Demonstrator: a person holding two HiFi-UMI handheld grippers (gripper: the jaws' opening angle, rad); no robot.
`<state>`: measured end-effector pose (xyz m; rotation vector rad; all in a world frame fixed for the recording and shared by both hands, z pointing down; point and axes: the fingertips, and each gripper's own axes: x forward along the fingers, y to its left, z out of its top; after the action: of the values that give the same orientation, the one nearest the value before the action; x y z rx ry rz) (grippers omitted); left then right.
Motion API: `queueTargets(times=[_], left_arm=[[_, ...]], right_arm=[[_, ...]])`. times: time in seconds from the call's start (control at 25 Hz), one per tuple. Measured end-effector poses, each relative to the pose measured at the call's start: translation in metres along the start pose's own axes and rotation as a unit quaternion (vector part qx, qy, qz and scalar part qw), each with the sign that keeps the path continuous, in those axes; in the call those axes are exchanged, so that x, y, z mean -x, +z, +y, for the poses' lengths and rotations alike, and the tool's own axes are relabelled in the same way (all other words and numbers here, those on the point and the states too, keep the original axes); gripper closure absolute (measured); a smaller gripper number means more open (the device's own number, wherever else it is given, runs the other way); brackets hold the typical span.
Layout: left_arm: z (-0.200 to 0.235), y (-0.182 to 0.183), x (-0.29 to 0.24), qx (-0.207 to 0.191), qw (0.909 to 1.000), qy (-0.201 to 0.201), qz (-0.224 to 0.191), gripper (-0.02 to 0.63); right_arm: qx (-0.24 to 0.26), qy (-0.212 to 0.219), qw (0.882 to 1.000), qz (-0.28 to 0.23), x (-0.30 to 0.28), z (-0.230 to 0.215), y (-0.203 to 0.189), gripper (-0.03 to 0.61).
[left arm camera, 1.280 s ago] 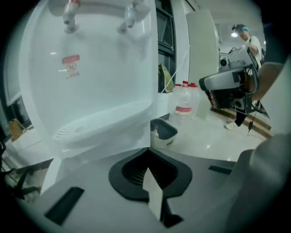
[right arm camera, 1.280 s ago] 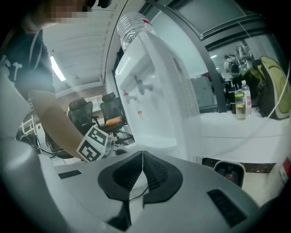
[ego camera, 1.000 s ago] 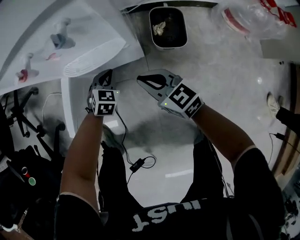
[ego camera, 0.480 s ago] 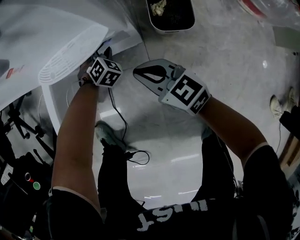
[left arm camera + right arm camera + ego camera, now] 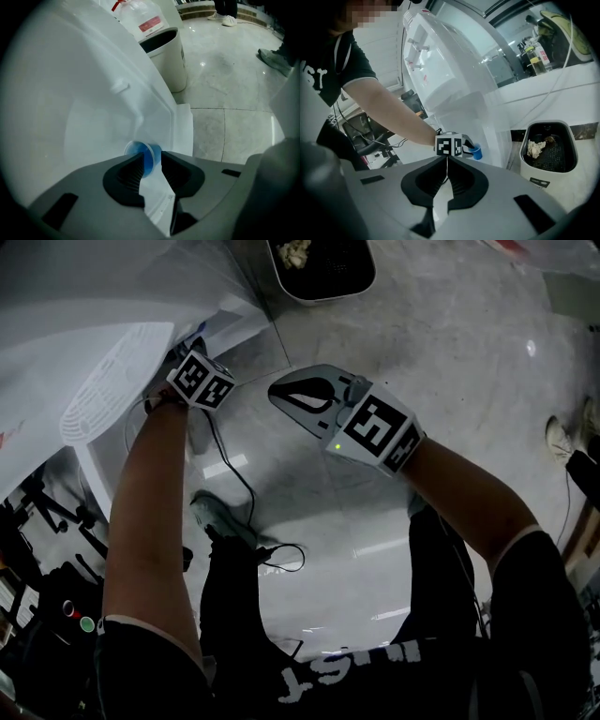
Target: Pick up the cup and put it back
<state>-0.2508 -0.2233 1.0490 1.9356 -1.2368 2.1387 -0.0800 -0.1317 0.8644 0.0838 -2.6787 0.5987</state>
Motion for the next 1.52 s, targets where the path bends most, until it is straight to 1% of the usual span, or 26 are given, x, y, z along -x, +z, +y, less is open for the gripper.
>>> queueTargets(times=[0.08,0.16,0.2,0.24,0.36,0.44,0.52,0.64,0.76,0.92,1.0,1.12,1.24,1.32,1.4,1.52], left_arm=[[0.000,-0.005,-0.010,-0.008,0.9997,0.005,0.021,0.495],[-0.001,-0.011,-0.018,-0.014,0.9990,0.002,0.043,0.499],[-0.002,-0.012,-0.018,-0.015,0.9987,-0.001,0.049,0.583],[-0.001,-0.011,-0.015,-0.013,0.9988,-0.003,0.048,0.598],[0.000,0.002,0.009,0.017,0.9995,-0.012,0.024,0.600],[-0.009,0.016,0.033,0.033,0.9989,-0.033,0.000,0.601],[-0.024,0.029,0.060,0.039,0.9973,-0.058,-0.024,0.601],[-0.042,0.031,0.104,0.051,0.9943,-0.085,-0.038,0.600],[-0.050,0.027,0.160,0.065,0.9913,-0.103,-0.049,0.601],[-0.041,0.021,0.238,0.042,0.9914,-0.103,-0.069,0.601],[-0.029,0.020,0.280,0.043,0.9898,-0.108,-0.082,0.601],[-0.004,0.023,0.360,0.077,0.9835,-0.123,-0.109,0.601],[0.021,0.026,0.447,0.109,0.9753,-0.132,-0.139,0.601],[0.052,0.033,0.498,0.129,0.9695,-0.126,-0.166,0.600],[0.091,0.039,0.542,0.145,0.9645,-0.112,-0.190,0.600],[0.141,0.039,0.608,0.153,0.9604,-0.093,-0.213,0.601]], right_arm=[[-0.003,-0.002,1.000,0.000,0.002,-0.004,-0.003,0.545],[-0.005,-0.003,1.000,0.001,0.003,-0.007,-0.006,0.545],[-0.006,-0.003,1.000,0.001,0.004,-0.007,-0.008,0.545],[-0.007,-0.003,1.000,0.001,0.005,-0.007,-0.008,0.545],[-0.010,-0.010,1.000,0.001,0.010,-0.005,-0.004,0.545],[-0.013,-0.015,1.000,0.001,0.016,0.000,0.002,0.545],[-0.015,-0.016,1.000,0.005,0.022,0.008,0.007,0.545],[-0.018,-0.017,1.000,0.012,0.036,0.025,0.021,0.545],[-0.025,-0.024,0.999,0.017,0.056,0.050,0.043,0.545],[-0.030,-0.037,0.999,0.012,0.088,0.083,0.090,0.545],[-0.032,-0.047,0.998,0.007,0.107,0.097,0.120,0.545],[-0.035,-0.058,0.998,0.003,0.137,0.131,0.170,0.545],[-0.032,-0.055,0.998,0.008,0.167,0.178,0.219,0.545],[-0.014,-0.053,0.998,0.013,0.184,0.202,0.256,0.545],[0.008,-0.051,0.999,0.014,0.200,0.220,0.297,0.545],[0.027,-0.047,0.999,0.007,0.221,0.254,0.354,0.545]])
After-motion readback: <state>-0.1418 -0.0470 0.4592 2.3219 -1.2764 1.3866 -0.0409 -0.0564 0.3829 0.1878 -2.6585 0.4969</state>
